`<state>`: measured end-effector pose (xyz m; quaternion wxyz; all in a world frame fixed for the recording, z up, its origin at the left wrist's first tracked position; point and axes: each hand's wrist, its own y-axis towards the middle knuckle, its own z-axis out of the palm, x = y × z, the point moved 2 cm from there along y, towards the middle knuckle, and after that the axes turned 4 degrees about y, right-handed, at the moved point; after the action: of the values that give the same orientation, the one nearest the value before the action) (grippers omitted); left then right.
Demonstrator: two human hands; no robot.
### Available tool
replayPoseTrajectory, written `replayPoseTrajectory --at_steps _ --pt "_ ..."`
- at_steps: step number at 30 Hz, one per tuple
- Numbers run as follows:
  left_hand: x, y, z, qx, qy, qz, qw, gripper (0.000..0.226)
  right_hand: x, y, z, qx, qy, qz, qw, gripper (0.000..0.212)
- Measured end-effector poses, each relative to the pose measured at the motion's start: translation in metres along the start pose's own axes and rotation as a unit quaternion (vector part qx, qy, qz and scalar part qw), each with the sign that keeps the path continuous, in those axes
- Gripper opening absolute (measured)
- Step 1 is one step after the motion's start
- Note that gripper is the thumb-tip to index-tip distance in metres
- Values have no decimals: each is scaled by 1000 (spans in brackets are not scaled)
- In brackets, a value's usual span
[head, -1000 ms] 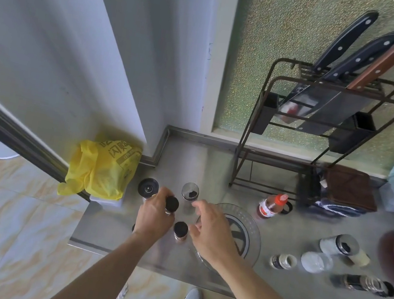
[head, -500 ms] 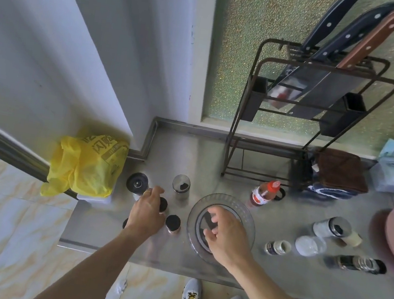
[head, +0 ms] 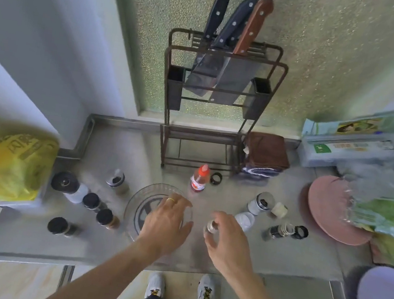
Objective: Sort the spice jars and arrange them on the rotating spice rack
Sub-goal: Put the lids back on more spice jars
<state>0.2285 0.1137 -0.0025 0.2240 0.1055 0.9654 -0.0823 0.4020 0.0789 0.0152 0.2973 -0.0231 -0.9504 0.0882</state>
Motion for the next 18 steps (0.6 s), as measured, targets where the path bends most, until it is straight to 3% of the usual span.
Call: replayPoseTrajectory --at_steps 8,18 --pt "-54 4 57 65 -73 -138 986 75 -98 -12 -44 1 8 62 998 40" --pt "-77 19 84 63 -51 -205 975 74 -146 5 -52 39 33 28 998 43"
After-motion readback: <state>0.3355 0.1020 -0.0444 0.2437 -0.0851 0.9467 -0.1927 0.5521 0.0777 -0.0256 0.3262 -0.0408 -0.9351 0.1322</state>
